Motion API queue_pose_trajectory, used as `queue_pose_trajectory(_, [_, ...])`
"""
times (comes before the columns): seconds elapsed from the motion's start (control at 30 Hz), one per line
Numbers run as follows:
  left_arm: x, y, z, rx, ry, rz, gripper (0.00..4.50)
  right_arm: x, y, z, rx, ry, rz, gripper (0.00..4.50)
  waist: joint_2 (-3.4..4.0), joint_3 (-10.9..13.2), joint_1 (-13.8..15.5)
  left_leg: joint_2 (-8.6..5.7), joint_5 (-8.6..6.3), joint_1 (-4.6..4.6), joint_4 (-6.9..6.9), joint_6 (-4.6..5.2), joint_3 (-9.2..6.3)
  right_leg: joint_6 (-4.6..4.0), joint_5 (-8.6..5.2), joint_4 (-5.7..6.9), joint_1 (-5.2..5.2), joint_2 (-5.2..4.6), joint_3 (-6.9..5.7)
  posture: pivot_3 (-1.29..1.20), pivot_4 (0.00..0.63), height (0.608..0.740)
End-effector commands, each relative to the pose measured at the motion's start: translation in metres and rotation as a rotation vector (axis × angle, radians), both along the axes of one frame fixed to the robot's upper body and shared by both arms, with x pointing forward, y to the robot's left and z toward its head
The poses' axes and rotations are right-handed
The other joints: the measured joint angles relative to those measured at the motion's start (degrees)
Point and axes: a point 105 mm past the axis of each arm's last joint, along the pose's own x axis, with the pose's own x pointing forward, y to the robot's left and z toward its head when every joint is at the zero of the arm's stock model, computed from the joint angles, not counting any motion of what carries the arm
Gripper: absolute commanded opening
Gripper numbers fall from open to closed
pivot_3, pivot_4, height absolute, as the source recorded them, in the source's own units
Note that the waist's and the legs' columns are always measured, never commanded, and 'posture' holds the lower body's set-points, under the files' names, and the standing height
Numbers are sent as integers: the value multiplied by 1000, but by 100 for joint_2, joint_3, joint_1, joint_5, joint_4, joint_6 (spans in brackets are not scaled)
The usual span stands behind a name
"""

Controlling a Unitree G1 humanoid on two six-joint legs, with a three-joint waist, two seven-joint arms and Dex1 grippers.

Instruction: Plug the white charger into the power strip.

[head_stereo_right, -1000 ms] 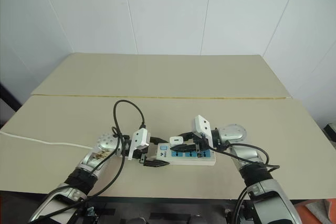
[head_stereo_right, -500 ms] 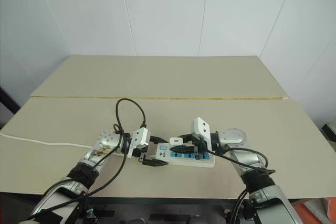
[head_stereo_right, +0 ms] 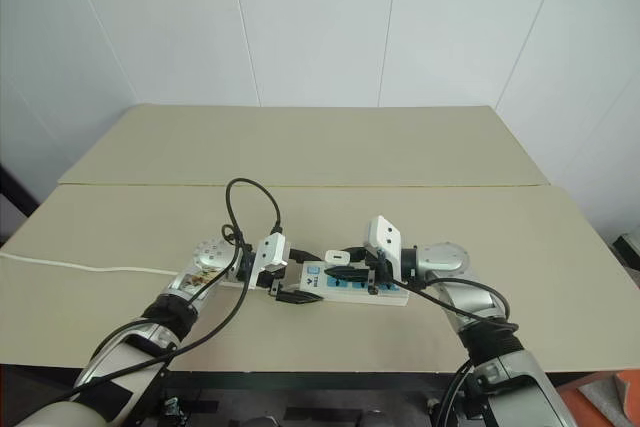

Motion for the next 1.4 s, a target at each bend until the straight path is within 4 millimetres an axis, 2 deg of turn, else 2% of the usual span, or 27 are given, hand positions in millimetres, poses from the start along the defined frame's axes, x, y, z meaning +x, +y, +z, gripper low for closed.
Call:
queue_pose_trajectory(0.03, [12,34,-22,93,42,171,3287,5,-7,-12,-57,57,-34,1124,0,0,-15,0,0,0,0,0,0,0,0,0,0,0,0,0,150,740])
queue_pose_trajectory(0.17, [14,33,-22,78,44,187,3287,3,-2,-11,-51,62,-7,1124,0,0,-27,0,0,2,0,0,-1,0,0,2,0,1,0,0,150,740])
queue_pose_trajectory(0.33, [10,34,-22,63,48,184,3287,-1,-5,-23,-90,73,19,1124,1,-1,-36,0,0,2,-3,0,0,0,0,1,0,1,1,0,150,740])
queue_pose_trajectory(0.57, [5,40,-23,67,56,184,3287,6,-22,-34,-123,128,-8,1124,2,-1,-79,0,0,6,-11,0,-1,-2,-1,1,0,0,2,0,150,740])
queue_pose_trajectory(0.8, [9,44,-17,60,38,210,3287,14,-38,-47,-161,164,-44,1124,2,-1,-76,-1,0,9,-13,0,-1,-2,-1,0,4,-2,1,0,150,740])
queue_pose_trajectory(0.9, [9,46,-17,60,36,219,3287,16,-32,-48,-151,161,-27,1124,2,-3,-86,0,0,19,-13,0,0,-2,-1,1,11,-2,2,0,150,740])
queue_pose_trajectory(1.07, [7,49,-15,60,34,225,3287,16,-3,-41,-72,149,25,1124,-3,-13,-166,3,0,27,-19,0,-1,-4,-1,4,12,2,4,0,150,740])
queue_pose_trajectory(1.13, [7,50,-14,61,33,230,3287,16,3,-42,-60,154,28,1124,-2,-14,-208,5,0,29,-24,0,-1,-7,-1,8,9,6,8,0,150,740])
queue_pose_trajectory(1.4, [5,59,-12,72,28,251,3287,-1,-22,-74,-196,199,71,1124,-2,-16,-269,6,0,30,-31,0,-3,-12,-5,9,7,6,9,0,150,740])
